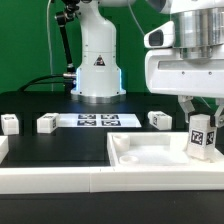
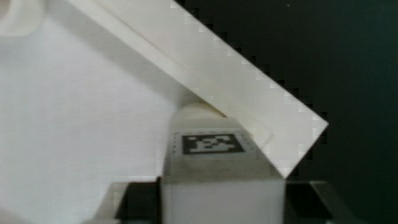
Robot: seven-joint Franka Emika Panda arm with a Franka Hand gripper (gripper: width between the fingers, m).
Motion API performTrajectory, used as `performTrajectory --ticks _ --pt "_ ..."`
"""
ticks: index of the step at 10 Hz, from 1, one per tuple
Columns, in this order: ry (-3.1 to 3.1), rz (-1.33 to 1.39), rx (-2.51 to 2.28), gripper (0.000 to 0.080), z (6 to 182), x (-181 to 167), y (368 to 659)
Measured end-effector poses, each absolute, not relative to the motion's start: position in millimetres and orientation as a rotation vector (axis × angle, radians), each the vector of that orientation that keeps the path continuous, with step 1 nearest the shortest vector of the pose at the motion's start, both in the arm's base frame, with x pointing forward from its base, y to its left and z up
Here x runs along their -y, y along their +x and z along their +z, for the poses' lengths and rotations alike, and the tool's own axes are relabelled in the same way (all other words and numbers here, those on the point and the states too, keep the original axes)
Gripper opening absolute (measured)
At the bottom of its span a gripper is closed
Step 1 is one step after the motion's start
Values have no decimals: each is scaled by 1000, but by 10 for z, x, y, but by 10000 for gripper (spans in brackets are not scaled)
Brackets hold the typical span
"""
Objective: Assemble square table
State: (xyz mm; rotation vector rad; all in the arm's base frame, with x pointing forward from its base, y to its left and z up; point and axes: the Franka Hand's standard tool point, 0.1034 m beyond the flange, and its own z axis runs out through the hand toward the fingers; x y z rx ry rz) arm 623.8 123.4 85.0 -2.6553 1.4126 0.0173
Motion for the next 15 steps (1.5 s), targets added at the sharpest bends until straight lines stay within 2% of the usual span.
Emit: performTrajectory --ticks 3,4,5,6,8,15 --pt "-2644 15 -1431 304 849 -1238 6239" --pt "-2672 11 -1378 479 849 -1236 6239" --pt "-2701 6 -1320 479 849 -1220 6243" --pt "-2750 -2 -1215 618 847 -1211 6244" --pt "-2838 -31 -986 643 848 -1213 6255" --pt "-3067 -101 -94 649 845 -1251 6247"
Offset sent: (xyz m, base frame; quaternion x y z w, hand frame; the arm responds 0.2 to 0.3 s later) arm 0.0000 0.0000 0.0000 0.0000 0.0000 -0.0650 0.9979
